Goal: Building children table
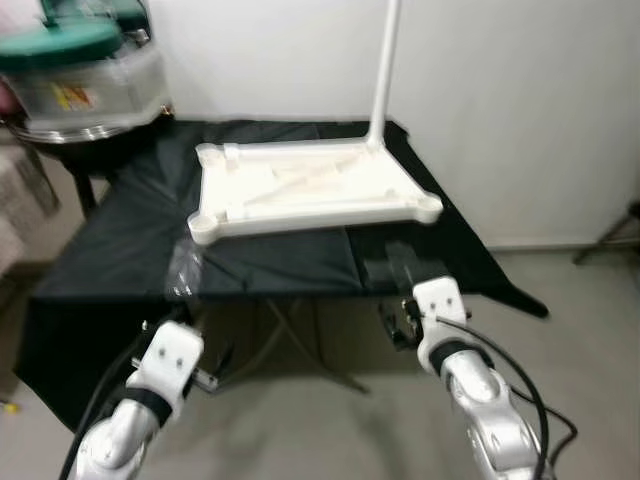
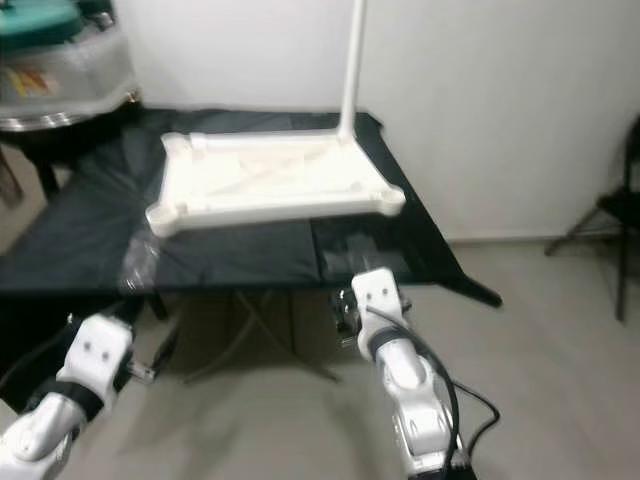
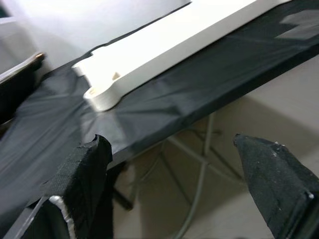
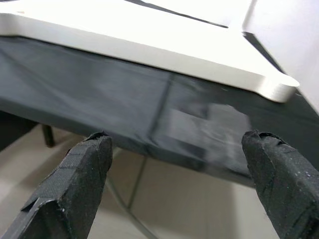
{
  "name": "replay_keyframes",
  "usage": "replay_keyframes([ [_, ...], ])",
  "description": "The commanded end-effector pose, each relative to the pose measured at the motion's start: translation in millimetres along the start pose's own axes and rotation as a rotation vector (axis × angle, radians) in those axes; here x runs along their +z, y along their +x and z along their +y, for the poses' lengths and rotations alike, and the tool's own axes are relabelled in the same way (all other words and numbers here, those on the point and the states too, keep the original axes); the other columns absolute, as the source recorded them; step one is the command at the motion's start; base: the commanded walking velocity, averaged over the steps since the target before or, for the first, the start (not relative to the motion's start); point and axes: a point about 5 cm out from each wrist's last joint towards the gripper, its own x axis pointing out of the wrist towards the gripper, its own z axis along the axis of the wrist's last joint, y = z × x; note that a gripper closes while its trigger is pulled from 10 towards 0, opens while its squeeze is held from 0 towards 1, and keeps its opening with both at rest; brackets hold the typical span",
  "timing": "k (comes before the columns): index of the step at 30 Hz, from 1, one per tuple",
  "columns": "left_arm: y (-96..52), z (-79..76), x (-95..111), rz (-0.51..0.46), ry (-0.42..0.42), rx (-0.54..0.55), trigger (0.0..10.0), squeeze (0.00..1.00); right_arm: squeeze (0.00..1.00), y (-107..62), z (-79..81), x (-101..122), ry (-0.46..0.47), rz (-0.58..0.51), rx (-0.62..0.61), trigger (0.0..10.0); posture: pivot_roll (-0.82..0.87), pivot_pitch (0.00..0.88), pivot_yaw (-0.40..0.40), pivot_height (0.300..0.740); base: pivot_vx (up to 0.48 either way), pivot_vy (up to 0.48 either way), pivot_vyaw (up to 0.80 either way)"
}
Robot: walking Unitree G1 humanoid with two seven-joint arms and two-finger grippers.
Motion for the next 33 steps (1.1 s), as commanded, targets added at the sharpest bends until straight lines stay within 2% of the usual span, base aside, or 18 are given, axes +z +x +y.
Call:
replay_keyframes([
  [1,0.1,-0.2,-1.6,0.007,0.007,-0.005,10.0,0.0,0.0,1.0,2.2,-1.7,0.03,0.003,-0.001,10.0,0.0,0.0,-0.053,0.74,0.0,0.0,0.0],
  [15,-1.6,3.4,-6.7,0.028,0.019,-0.006,10.0,0.0,0.0,0.7,1.0,-3.9,0.064,0.007,-0.019,10.0,0.0,0.0,-0.048,0.74,0.0,0.0,0.0],
  [23,-3.5,8.3,-8.3,0.043,-0.002,0.006,10.0,0.0,0.0,0.5,3.2,-4.6,0.076,0.008,-0.02,10.0,0.01,0.0,-0.045,0.74,0.0,0.0,0.0],
  [31,-3.8,8.0,-8.8,0.049,-0.014,0.002,10.0,0.0,0.0,0.5,3.3,-5.0,0.08,0.009,-0.021,10.0,0.01,0.0,-0.044,0.74,0.0,0.46,0.0],
  [33,-3.4,8.6,-7.6,0.04,0.0,-0.001,10.0,0.0,0.0,0.6,3.5,-5.3,0.084,0.01,-0.023,10.0,0.01,0.0,-0.04,0.74,0.0,0.0,0.0],
])
